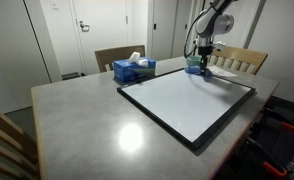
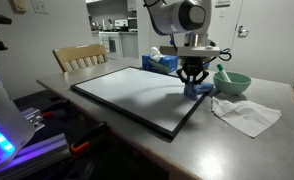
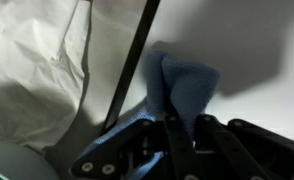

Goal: Use the blue towel to wipe the white board

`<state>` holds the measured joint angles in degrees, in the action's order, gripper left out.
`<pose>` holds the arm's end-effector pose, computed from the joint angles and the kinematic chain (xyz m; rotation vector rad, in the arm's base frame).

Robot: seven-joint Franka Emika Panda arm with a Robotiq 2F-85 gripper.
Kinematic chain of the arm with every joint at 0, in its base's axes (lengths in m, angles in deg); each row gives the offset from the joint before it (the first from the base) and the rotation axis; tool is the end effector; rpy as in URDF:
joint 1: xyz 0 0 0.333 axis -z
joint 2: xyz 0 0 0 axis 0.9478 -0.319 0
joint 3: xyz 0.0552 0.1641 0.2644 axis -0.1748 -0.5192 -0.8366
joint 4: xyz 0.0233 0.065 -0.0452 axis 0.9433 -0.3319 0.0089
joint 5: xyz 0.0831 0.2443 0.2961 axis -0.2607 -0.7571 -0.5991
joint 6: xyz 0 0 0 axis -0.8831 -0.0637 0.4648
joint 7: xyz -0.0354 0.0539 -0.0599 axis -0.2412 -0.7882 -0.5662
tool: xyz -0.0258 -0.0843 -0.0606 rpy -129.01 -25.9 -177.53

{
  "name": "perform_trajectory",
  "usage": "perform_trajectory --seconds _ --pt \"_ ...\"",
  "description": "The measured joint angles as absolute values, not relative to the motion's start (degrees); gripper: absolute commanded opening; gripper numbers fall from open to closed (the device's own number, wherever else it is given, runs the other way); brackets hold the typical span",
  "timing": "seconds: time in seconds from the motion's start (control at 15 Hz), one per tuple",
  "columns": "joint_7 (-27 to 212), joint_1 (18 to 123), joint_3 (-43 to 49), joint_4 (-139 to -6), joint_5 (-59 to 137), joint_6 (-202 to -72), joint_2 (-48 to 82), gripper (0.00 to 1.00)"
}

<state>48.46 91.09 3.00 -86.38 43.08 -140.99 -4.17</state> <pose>0.5763 -0.2510 0.1590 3.0278 0.5801 -0.2238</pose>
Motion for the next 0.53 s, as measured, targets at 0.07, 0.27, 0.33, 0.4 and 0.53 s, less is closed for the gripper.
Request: perform_trajectory --seconds 0.07,0.27,0.33,0.4,0.53 --pt "48.5 90.4 2.8 -85.7 43.5 -141.0 -4.5 0.03" --pt "48.7 88.0 2.2 -83.6 44.5 -140.8 -5.7 0.03" --pt "48.9 87.2 2.2 -82.7 44.6 -140.1 -6.2 0.03" --pt "49.3 86.5 2.1 -81.9 44.6 -139.0 -6.5 0.03" --pt "51.1 85.4 1.8 -80.7 44.6 -135.6 -6.8 0.03"
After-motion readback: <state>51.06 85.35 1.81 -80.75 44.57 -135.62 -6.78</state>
